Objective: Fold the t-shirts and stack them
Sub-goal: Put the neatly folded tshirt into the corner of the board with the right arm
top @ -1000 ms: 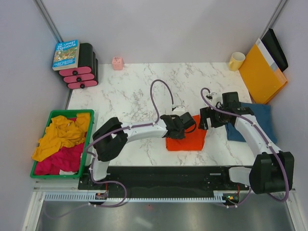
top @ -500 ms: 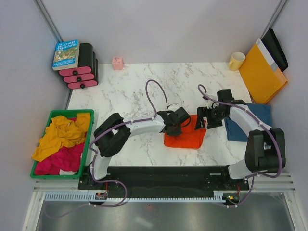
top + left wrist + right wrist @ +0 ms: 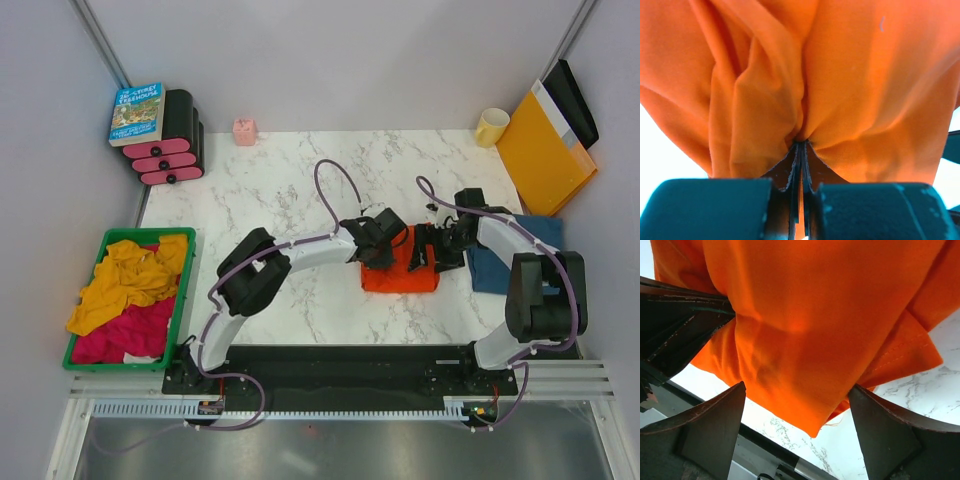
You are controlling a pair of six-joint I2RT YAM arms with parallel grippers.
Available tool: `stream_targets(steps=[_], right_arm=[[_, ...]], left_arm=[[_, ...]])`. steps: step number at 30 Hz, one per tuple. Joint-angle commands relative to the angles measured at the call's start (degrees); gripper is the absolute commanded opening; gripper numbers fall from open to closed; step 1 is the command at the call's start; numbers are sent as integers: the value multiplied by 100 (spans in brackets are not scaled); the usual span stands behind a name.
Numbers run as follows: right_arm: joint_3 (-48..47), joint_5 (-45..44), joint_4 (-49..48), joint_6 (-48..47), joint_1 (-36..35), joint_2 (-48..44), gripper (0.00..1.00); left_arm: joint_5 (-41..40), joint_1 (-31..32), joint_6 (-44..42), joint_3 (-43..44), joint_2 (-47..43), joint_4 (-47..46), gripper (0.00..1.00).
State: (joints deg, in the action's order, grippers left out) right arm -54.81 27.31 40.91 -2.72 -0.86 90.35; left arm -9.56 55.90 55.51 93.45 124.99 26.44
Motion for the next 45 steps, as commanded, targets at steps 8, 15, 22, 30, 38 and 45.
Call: stream_targets(steps=[8,15,22,30,38,45], right_arm=[[-337,108,-504,184,218,-17,92],[-619,90,-917,597,236,413,92],[-821,82,-1146,975,227,1107,91],[-1023,-94,-1559,1159,218,1652,92],[-1067,29,-1603,1283,-98,2048,89],[-734,55,-1463,1195,-397,2128,85]], left_arm=[[156,-580,110,-239,140,169,5],[165,-914,-31,-433,17,186,4],[218,-1002,-110,-398,43,186,4],[297,-1002,-172,-345,43,178,4],[288,-1011,-260,-310,-36,186,4],[306,-1055,-295,-240,-10,204,4]])
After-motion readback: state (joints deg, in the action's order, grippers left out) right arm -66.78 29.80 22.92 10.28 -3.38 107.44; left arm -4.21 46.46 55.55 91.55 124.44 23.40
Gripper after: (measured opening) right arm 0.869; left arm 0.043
